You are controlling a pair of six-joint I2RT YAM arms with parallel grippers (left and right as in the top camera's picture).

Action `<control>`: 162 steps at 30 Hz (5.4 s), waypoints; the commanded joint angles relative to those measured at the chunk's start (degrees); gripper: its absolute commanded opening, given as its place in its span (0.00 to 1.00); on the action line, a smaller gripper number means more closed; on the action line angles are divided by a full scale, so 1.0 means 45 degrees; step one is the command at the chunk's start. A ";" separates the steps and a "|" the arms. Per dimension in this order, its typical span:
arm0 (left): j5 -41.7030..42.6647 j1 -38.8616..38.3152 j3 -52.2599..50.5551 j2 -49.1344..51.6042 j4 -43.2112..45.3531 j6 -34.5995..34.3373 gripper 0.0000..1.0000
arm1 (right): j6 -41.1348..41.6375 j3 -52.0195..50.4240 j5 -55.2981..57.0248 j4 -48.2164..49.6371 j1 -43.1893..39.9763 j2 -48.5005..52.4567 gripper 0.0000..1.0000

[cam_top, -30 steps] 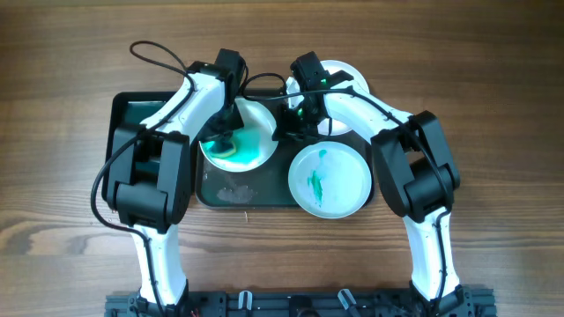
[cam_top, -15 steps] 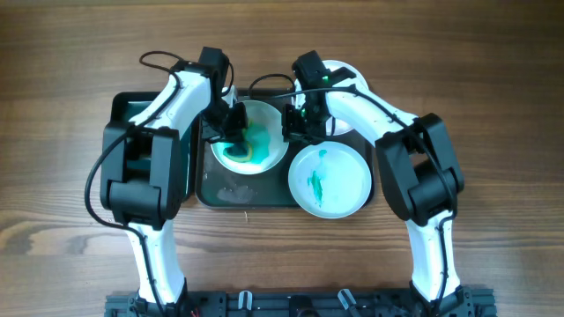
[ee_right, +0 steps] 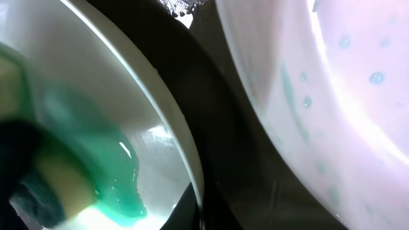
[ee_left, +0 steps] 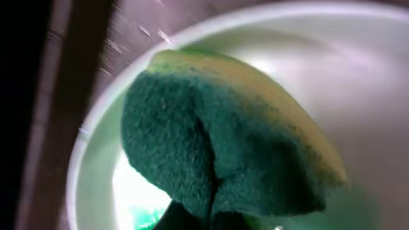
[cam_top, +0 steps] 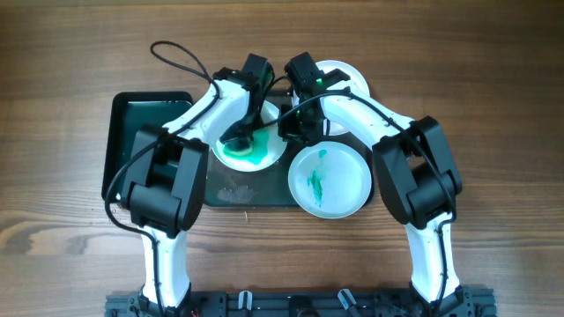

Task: Clean dirty plates on tray and stack at the side

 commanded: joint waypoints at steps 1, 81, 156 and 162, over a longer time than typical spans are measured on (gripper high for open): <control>-0.0884 0.0364 -0.0291 0.0656 0.0233 0.0180 0.04 | 0.0000 -0.0189 0.1093 -0.0223 0.0087 0.0359 0.04; 0.3385 0.4046 0.6305 -0.0899 -0.6761 0.4711 0.04 | -0.1292 -0.0175 0.7397 -0.1117 0.2011 -0.3512 0.04; 0.3531 0.2744 0.6300 -0.0894 -0.6115 0.4556 0.04 | -0.3186 -0.7295 0.3968 0.0340 -1.0841 -0.7533 0.04; 0.3531 0.2744 0.6300 -0.0894 -0.6115 0.4561 0.04 | -0.3342 -0.7781 0.4357 0.0840 -1.0919 -0.7533 0.06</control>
